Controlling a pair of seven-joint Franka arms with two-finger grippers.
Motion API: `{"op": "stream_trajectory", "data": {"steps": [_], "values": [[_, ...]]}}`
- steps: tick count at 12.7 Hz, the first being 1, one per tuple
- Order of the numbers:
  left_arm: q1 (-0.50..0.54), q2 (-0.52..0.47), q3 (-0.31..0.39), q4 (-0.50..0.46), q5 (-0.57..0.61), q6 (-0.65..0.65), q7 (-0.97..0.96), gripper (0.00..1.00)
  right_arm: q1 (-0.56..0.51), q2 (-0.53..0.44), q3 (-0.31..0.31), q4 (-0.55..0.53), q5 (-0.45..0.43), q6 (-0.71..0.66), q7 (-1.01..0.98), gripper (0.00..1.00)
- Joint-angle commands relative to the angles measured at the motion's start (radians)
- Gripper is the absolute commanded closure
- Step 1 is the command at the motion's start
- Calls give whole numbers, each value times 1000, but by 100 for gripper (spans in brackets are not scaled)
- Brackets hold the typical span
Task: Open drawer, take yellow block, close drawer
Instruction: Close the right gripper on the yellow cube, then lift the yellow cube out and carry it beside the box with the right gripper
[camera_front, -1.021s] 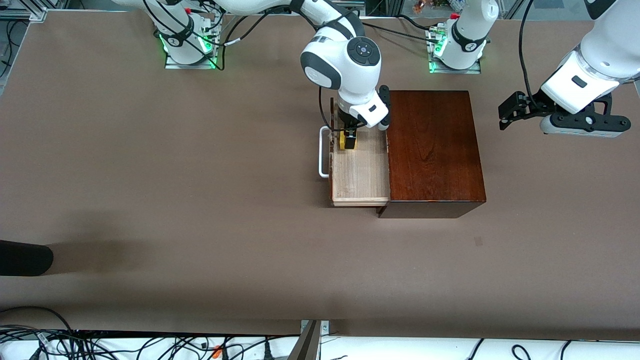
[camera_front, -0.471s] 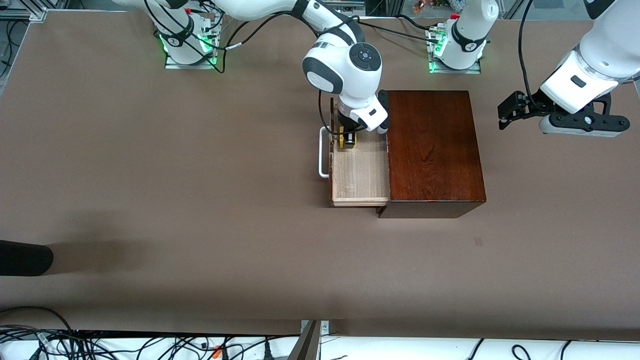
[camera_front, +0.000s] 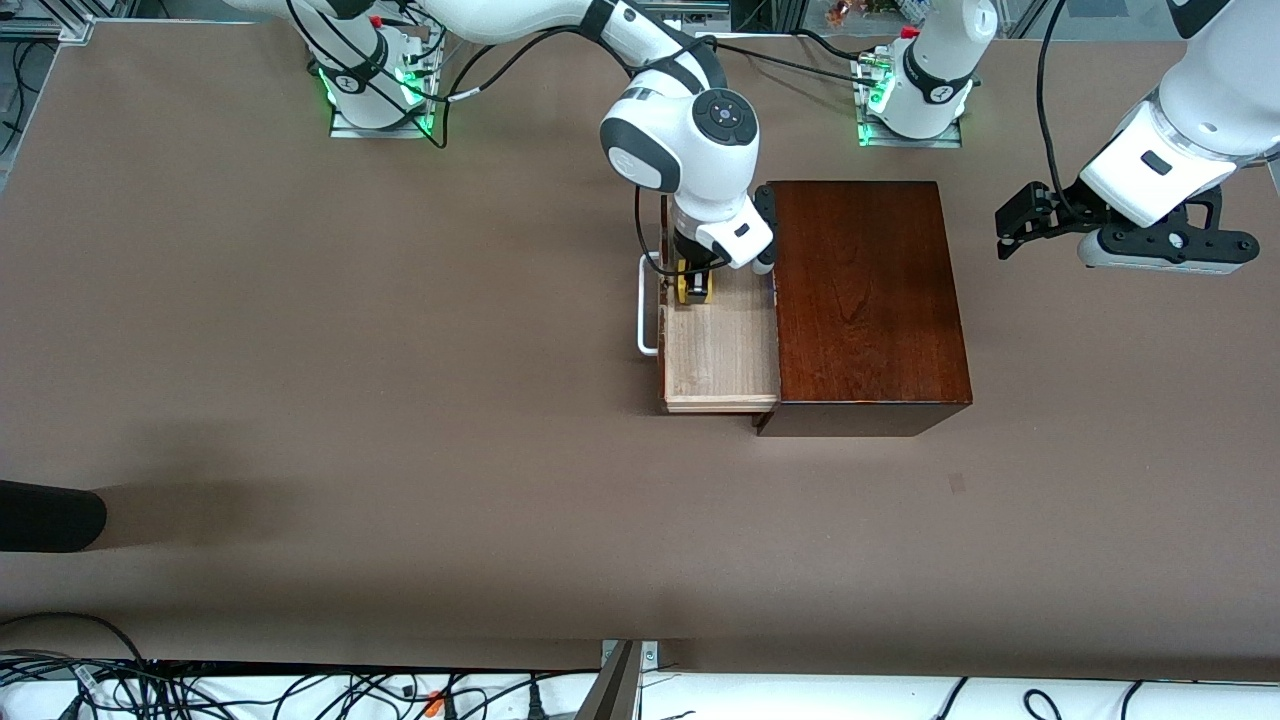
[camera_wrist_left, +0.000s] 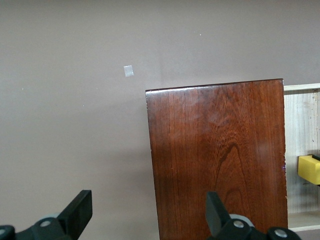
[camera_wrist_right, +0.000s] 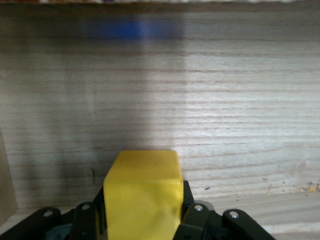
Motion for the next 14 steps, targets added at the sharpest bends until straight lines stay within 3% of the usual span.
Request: {"op": "stream_trajectory", "data": {"steps": [1, 4, 7, 10, 12, 14], "values": [[-5, 2, 4, 21, -18, -20, 18, 0, -30, -10, 11, 87, -3, -112, -3, 100], [-5, 2, 4, 19, -18, -20, 18, 0, -59, -26, -1, 231, 26, -258, 5, 100], [-5, 2, 3, 21, -18, -20, 20, 0, -178, -121, -1, 238, 30, -312, 2, 100], [-5, 2, 3, 21, -18, -20, 17, 0, -322, -183, -12, 224, 88, -396, 23, 100], [-5, 2, 3, 21, -18, -20, 17, 0, -349, -191, -97, 213, 95, -406, 59, 100], [-5, 2, 3, 21, -18, -20, 17, 0, -404, -203, -157, 206, 185, -410, 50, 100]]}}
